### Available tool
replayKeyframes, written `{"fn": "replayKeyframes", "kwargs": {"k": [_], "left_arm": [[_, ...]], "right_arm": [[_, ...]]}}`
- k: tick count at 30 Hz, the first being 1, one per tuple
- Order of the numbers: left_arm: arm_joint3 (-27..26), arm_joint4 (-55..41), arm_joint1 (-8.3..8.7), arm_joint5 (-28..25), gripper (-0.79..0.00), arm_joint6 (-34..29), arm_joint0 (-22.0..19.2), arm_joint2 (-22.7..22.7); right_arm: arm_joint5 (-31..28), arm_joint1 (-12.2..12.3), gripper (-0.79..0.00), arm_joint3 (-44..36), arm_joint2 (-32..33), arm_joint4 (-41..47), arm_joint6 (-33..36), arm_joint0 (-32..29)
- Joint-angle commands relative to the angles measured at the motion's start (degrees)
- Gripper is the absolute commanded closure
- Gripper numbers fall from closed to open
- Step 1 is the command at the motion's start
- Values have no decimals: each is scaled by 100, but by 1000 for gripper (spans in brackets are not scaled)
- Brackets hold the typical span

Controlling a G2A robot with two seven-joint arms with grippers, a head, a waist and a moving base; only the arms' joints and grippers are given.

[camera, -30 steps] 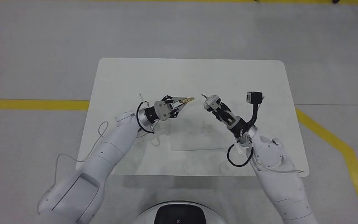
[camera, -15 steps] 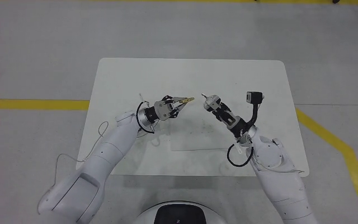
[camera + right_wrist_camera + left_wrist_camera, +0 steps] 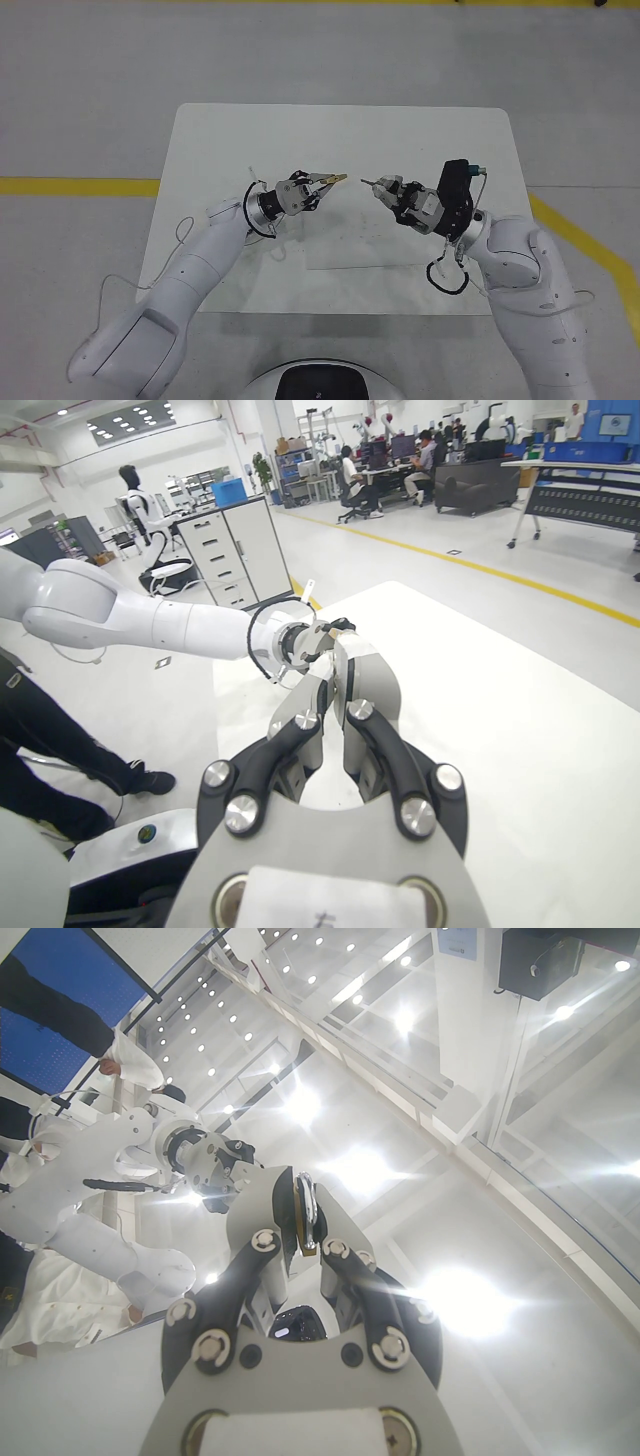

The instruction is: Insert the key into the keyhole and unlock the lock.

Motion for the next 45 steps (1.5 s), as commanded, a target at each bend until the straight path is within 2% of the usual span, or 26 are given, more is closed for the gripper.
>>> {"fn": "replayKeyframes", "kwargs": {"k": [1,7,8,10,13,15,20,26,32,45], "left_arm": [[0,0,0,0,0,0,0,0],[0,0,0,0,0,0,0,0],[0,0,0,0,0,0,0,0],[-76,26,4,-50,0,132,44,-15],[-294,194,56,-75,0,345,123,-93],[-410,372,95,-14,0,397,147,-117],[-685,753,150,42,0,518,231,-124],[-890,896,147,123,0,593,266,-134],[-878,939,105,128,0,603,210,-133],[-745,1211,16,-3,0,611,77,-70]], "right_arm": [[18,-2,0,-1,-5,46,33,6],[22,-1,0,-11,-8,20,37,3],[0,10,0,-107,10,-235,87,40],[-210,57,0,-524,187,-1377,199,207],[-830,123,0,-921,306,-2630,141,309],[-1207,163,0,-1047,358,-3122,19,380],[-1207,364,0,-1412,-10,-4343,-202,476],[-1207,614,0,-1456,-602,-5364,-564,609],[-1207,798,0,-1411,-763,-5782,-726,724],[-1207,1063,0,-1561,-876,-5986,-758,807]]}}
